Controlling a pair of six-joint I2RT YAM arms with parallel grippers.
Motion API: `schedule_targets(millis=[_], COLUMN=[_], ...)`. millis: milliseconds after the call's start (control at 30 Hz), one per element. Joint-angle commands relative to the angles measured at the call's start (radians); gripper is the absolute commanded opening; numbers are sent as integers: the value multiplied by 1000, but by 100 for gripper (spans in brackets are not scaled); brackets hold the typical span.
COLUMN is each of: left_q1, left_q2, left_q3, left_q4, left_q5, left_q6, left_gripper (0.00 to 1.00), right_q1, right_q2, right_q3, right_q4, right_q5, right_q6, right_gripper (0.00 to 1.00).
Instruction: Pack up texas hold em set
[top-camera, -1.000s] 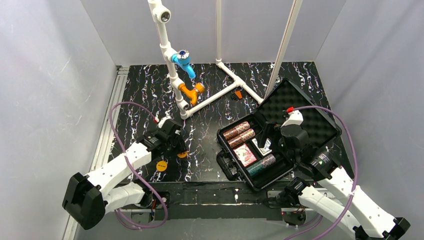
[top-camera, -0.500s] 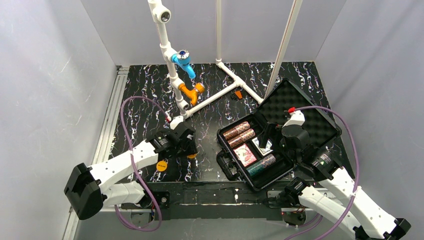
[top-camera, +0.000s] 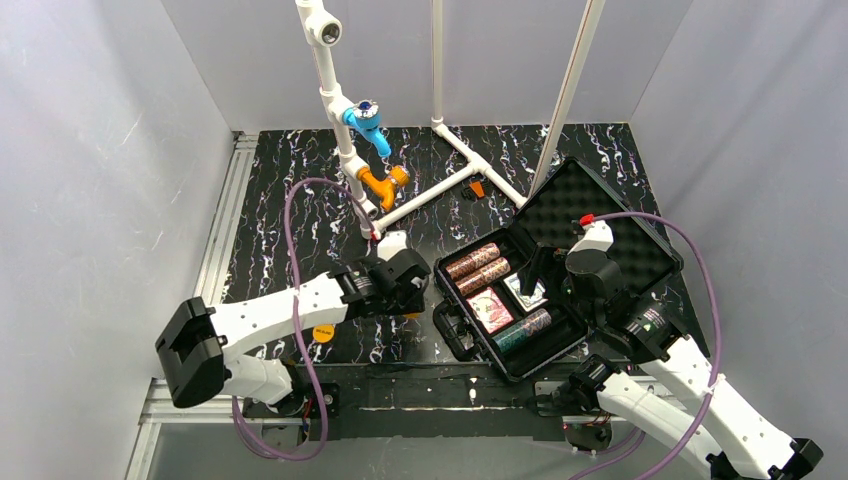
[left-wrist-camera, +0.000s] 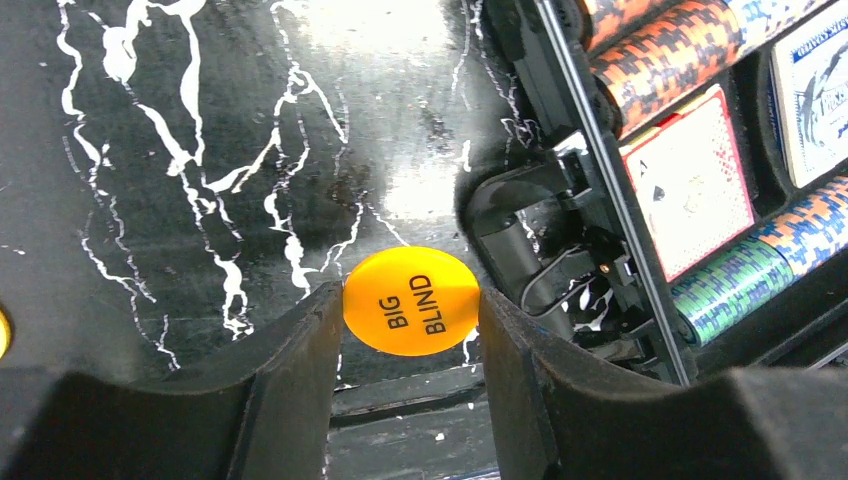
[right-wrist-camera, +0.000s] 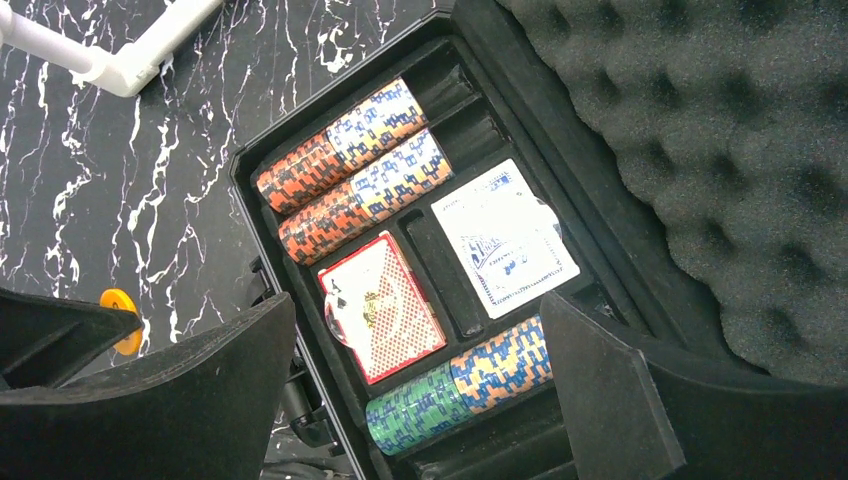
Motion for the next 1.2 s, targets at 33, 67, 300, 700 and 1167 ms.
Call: schedule_targets(millis=[33, 67, 300, 700, 1167], left_q1=[-44, -50, -79, -129, -151], left_q2=[61, 73, 138, 168, 251], left_q3=[84, 95, 156, 164, 270], left_q4=[-16, -16, -15, -20, -9], left_q5=[-66, -66, -71, -86, -80], left_q6=[-10, -8, -2, -40, 31], left_gripper=[38, 38, 38, 38, 38], right_q1=[2, 2, 2, 2, 0], right_q2=[-18, -18, -32, -48, -63], right_q3=[49, 49, 49, 51, 58], right_q4=[-6, -7, -25, -38, -51], right_q5=[21, 21, 32, 38, 41], right_q6=[3, 3, 3, 6, 10], right_gripper=[100, 100, 100, 100, 100])
